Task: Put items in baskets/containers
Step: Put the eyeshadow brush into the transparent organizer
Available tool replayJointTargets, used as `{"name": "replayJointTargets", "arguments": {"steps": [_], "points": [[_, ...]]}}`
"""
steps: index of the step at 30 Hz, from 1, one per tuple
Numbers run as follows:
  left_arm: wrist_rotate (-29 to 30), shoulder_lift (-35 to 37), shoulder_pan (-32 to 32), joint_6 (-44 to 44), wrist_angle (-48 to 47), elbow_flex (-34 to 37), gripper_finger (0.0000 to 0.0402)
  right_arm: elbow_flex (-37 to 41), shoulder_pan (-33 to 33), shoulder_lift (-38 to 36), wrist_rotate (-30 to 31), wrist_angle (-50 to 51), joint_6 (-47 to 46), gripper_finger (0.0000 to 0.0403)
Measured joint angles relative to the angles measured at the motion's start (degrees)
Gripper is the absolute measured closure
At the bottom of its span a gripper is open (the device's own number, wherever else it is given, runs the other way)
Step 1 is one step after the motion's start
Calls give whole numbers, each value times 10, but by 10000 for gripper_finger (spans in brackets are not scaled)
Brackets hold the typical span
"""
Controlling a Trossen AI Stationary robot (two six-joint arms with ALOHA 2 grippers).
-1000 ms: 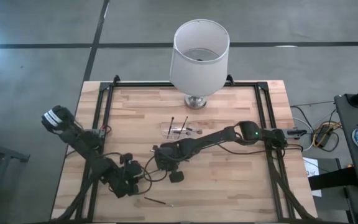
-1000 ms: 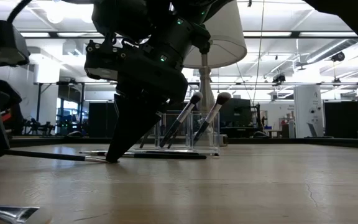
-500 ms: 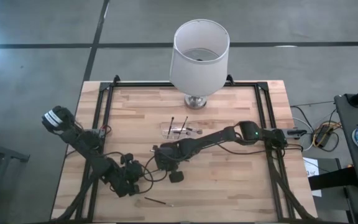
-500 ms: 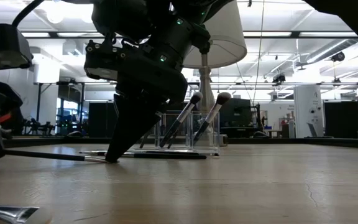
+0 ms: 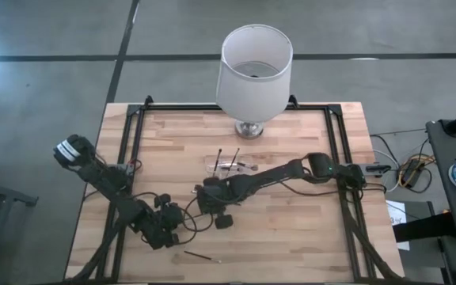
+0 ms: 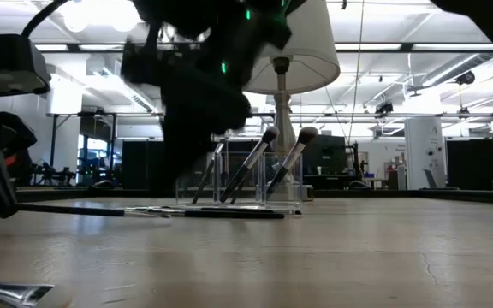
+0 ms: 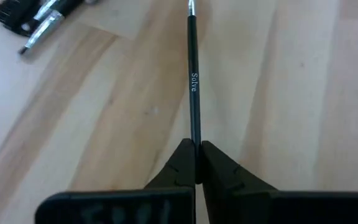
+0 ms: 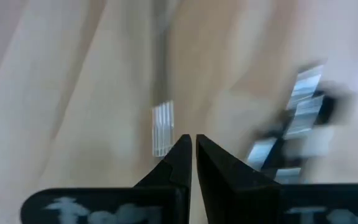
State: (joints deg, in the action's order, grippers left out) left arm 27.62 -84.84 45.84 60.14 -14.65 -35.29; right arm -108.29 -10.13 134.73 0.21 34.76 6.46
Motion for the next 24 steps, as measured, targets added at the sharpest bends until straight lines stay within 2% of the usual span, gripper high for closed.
{"name": "replayJointTargets", "arguments": {"steps": [7, 13, 16, 19, 24], "points": [[34, 18, 1, 4, -12, -1, 397, 0, 2, -72, 72, 44, 16, 385], [101, 60, 2, 18, -59, -1, 397, -1, 5, -155, 183, 73, 4, 385], [156, 94, 5, 26, -83, -1, 397, 0, 12, -196, 211, 83, -64, 385], [223, 131, 7, 28, -97, 0, 397, 12, 22, -241, 213, 82, -164, 383], [365, 184, 7, 29, -91, 11, 397, 64, 27, -300, 225, 41, -271, 338]]}}
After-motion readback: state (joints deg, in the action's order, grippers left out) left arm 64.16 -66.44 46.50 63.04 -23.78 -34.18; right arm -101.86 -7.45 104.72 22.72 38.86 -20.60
